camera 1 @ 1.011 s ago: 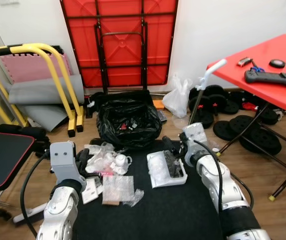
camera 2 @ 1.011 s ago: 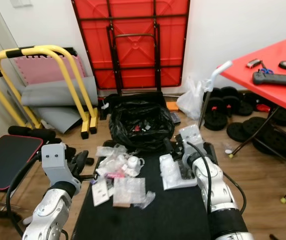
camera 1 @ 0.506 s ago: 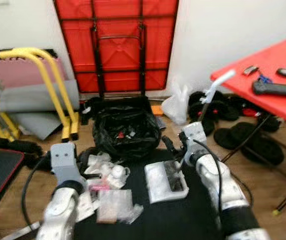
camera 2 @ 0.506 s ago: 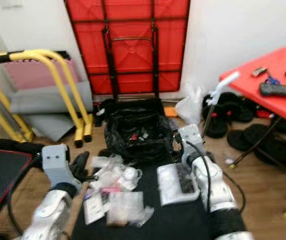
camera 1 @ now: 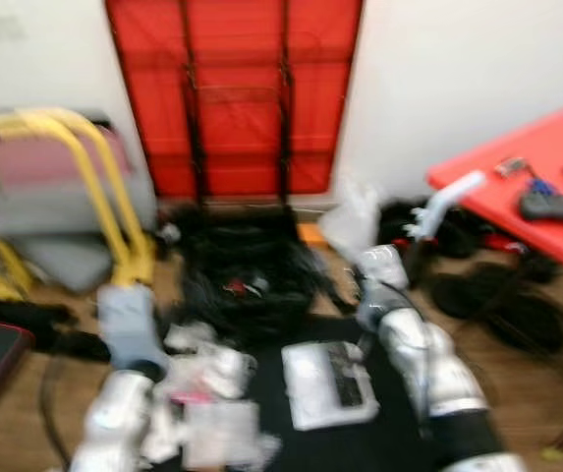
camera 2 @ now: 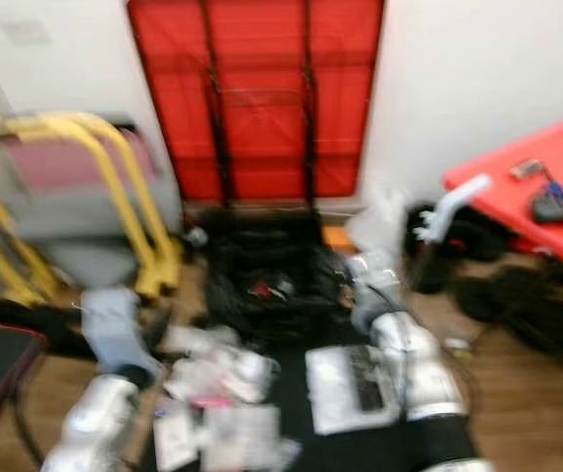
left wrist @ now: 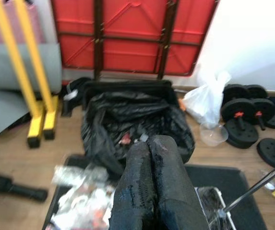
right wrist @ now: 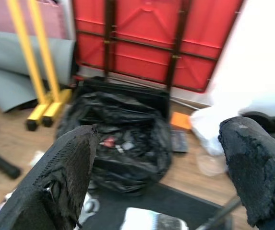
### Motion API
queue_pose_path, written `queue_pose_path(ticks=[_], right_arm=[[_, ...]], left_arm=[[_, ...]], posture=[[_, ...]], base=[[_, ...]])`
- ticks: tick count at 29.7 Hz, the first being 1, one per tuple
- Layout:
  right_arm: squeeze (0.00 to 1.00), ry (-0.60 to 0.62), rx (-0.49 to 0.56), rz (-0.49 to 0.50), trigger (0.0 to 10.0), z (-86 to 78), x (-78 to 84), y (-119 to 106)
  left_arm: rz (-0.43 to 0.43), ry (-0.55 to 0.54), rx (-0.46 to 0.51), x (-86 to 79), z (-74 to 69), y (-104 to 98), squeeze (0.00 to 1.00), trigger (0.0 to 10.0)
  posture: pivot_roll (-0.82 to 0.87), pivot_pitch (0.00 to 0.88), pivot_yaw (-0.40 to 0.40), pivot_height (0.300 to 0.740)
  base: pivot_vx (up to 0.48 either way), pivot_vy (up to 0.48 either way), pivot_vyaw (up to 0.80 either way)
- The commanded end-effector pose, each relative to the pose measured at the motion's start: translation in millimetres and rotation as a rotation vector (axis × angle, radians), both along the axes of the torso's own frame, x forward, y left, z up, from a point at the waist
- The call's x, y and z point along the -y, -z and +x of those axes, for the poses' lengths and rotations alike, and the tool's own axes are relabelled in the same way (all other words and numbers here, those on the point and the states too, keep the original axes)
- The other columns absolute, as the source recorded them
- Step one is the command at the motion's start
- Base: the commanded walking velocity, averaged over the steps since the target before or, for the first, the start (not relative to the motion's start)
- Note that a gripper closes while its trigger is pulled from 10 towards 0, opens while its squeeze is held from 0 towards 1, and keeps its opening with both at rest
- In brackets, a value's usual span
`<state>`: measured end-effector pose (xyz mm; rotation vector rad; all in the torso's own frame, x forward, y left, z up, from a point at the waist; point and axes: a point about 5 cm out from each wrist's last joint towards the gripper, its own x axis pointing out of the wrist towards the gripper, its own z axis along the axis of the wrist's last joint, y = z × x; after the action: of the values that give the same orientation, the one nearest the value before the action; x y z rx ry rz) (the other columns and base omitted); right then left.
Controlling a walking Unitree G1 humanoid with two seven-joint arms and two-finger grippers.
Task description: Sweep floor
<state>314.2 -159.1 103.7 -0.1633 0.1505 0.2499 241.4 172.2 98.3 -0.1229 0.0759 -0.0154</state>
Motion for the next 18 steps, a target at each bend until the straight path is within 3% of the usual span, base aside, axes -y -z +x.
queue_pose_path(ticks=[1,11,18], right_arm=[[0.0,0.017,-0.005,0.0,10.0,-0.8,6.0,1.1],[0.0,0.017,-0.009,0.002,10.0,-0.2,7.4,2.0],[0.0,0.017,-0.01,0.003,10.0,-0.1,7.0,2.4]], left_arm=[[-0.012,0.018,-0.006,4.7,-0.8,1.7,0.0,10.0],[-0.016,0.018,-0.006,4.3,-0.7,1.3,0.0,10.0],[-0.019,0.009,-0.017,2.9,-0.5,2.5,0.0,10.0]], posture=[[-0.03,0.0,-0.019,0.74],[-0.03,0.0,-0.018,0.74],[-0.03,0.0,-0.019,0.74]], base=[[0.3,0.0,0.0],[0.292,0.0,0.0],[0.0,0.0,0.0]])
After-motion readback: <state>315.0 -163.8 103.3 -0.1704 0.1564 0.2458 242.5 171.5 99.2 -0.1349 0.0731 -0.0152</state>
